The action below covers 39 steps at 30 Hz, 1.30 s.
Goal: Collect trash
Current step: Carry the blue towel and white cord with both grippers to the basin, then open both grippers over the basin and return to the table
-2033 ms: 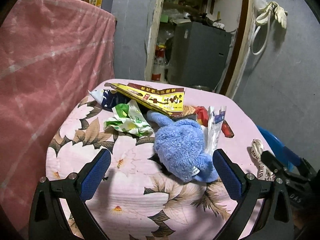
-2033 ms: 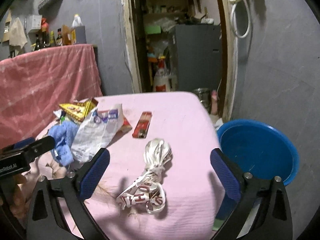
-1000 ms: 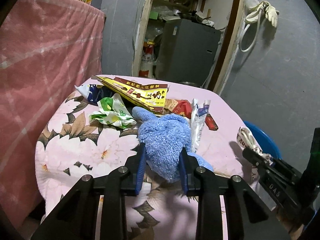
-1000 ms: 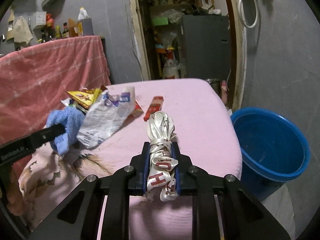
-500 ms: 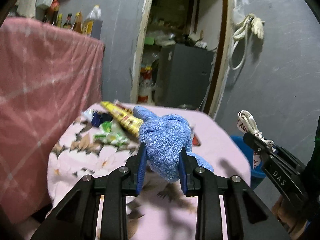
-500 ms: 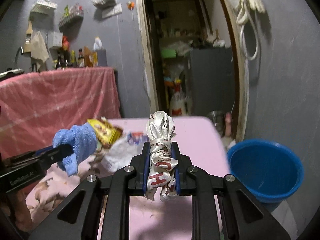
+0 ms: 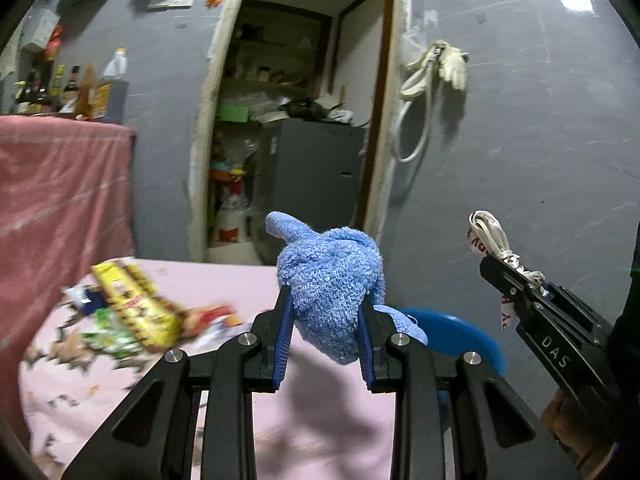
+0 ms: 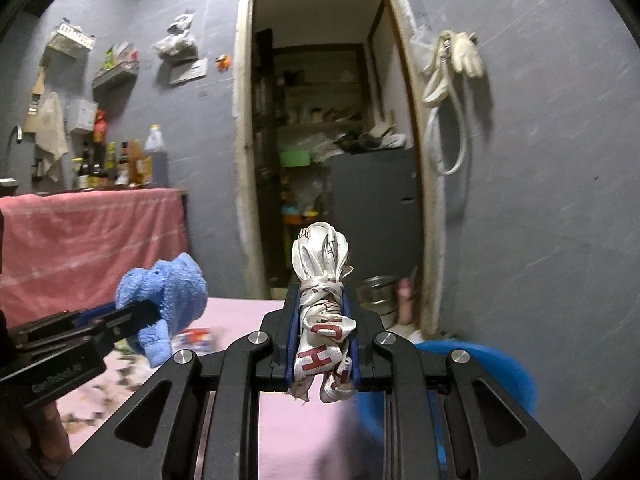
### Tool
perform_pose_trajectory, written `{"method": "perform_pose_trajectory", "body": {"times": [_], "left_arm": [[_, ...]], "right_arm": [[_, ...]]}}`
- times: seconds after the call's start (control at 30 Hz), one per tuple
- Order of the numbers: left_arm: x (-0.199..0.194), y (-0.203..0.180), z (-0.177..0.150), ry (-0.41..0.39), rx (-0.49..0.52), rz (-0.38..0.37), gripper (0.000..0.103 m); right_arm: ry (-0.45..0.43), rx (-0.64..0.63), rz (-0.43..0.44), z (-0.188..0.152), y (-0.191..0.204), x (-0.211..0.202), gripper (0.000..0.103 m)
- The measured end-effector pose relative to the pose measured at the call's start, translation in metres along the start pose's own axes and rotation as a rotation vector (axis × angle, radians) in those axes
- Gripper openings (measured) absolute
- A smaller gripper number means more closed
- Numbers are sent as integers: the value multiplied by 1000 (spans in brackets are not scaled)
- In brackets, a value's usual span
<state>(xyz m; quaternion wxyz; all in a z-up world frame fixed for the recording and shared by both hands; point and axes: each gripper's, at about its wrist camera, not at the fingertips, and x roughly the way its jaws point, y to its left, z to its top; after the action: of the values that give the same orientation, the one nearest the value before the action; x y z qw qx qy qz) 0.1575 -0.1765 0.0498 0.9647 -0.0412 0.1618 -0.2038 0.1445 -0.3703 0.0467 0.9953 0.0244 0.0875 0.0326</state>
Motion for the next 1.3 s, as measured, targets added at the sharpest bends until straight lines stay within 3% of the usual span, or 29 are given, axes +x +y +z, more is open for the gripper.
{"method": "perform_pose_trajectory", "body": {"times": [0.17,0.33,0.6,0.83,0.97,1.07,1.2,1.3], "left_arm": [[33,-39,3,-11,27,-65,25],[72,-68,3,27,21,-107,25],[131,-96,0,145,10,-133,25],[175,-103,-15,281,-9,-141,26],[185,-95,-20,314,-53,-132,29],[187,-86,-20,322,-76,-125,29],[178,-81,-14,295,-96,-123,33],[166,-75,-6,258,-109,-122,40]], "right_arm": [[-11,-9,-83,1,-38,2,18],[6,-2,-157,-2,-75,7,18],[104,83,-205,-21,-125,25,18],[185,132,-218,-32,-142,41,21],[201,154,-220,-33,-149,43,32],[198,154,-220,-31,-149,44,33],[178,152,-220,-29,-148,41,39],[146,150,-223,-26,-145,38,49]]}}
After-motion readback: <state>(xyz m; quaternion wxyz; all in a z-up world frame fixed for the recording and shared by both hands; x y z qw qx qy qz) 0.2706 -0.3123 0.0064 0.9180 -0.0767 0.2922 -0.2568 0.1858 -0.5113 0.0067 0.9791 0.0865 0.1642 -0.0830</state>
